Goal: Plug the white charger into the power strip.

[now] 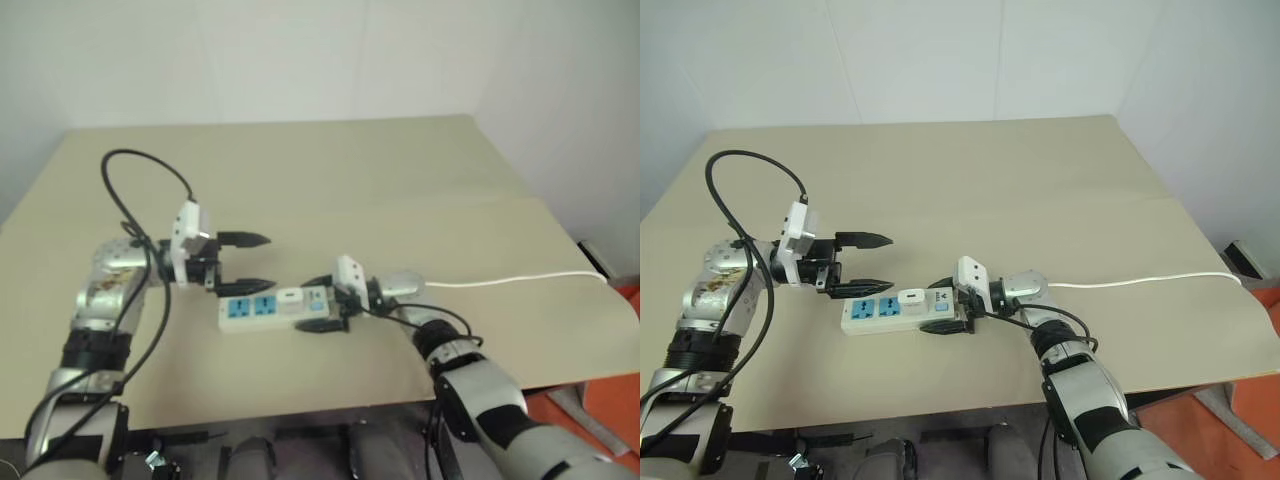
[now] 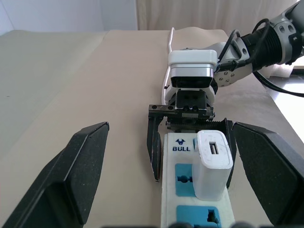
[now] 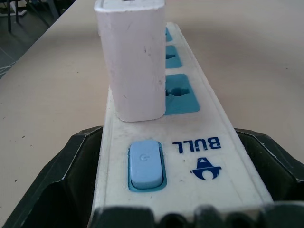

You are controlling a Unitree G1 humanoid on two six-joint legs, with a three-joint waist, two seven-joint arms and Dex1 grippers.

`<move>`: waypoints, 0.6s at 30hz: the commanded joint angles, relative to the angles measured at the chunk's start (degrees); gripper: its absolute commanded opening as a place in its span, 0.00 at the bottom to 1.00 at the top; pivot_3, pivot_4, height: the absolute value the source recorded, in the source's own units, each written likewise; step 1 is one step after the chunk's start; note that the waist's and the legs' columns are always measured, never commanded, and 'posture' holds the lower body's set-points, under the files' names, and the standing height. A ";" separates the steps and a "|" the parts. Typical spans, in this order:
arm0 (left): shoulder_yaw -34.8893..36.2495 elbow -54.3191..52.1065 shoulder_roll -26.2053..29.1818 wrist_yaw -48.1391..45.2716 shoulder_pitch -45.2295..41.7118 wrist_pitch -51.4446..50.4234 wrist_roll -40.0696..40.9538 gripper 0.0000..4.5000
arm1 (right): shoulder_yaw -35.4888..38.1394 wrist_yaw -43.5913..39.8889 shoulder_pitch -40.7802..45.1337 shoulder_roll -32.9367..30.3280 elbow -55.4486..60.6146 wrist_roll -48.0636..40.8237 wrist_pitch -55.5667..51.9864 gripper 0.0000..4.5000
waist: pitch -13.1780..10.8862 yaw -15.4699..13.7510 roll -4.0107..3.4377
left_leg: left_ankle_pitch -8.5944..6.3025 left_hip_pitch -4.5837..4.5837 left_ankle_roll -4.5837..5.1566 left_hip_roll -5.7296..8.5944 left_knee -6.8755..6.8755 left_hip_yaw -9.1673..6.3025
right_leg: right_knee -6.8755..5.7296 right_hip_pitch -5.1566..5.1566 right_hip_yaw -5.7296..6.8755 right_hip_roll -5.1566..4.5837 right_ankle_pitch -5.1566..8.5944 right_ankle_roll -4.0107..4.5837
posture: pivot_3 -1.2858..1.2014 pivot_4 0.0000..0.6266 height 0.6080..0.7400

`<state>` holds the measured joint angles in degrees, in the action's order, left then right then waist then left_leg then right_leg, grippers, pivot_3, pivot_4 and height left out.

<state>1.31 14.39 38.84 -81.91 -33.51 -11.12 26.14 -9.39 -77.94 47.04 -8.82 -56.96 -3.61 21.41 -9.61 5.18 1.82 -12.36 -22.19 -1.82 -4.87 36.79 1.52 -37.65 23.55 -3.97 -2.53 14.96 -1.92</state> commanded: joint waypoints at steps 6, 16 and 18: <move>3.90 -3.31 2.79 0.75 1.60 0.09 1.64 1.00 | 3.16 -1.83 -3.08 -7.52 12.35 -3.92 -1.58 0.99 | -0.19 -1.35 0.02 | 0.01 -0.71 0.00 0.01 0.08 0.01 | -0.15 0.81 -0.01 0.01 -0.23 0.38 | 0.52 0.24 1.00; 13.76 -19.11 11.30 5.25 18.57 -8.73 6.50 1.00 | 7.66 -1.72 -7.19 -18.22 25.72 -10.03 -9.03 0.99 | -0.30 -1.30 0.02 | 0.01 -0.70 0.00 0.00 0.07 0.03 | -0.07 0.79 -0.02 -0.03 -0.22 0.37 | 0.52 0.24 1.00; 17.94 -24.26 12.06 6.58 25.05 -10.06 7.90 1.00 | 8.40 -1.86 -8.53 -20.64 28.19 -10.92 -10.77 0.99 | -0.36 -1.39 0.05 | 0.01 -0.69 0.00 -0.01 0.07 0.04 | -0.06 0.78 -0.02 -0.03 -0.23 0.38 | 0.52 0.24 1.00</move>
<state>14.81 -4.48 49.60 -76.44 -11.28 -20.14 31.80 -2.93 -79.72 39.13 -27.54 -32.82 -12.54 12.05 -9.96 3.78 1.86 -12.36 -22.90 -1.82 -4.87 36.87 1.56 -37.70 24.35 -3.99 -2.56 14.73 -1.54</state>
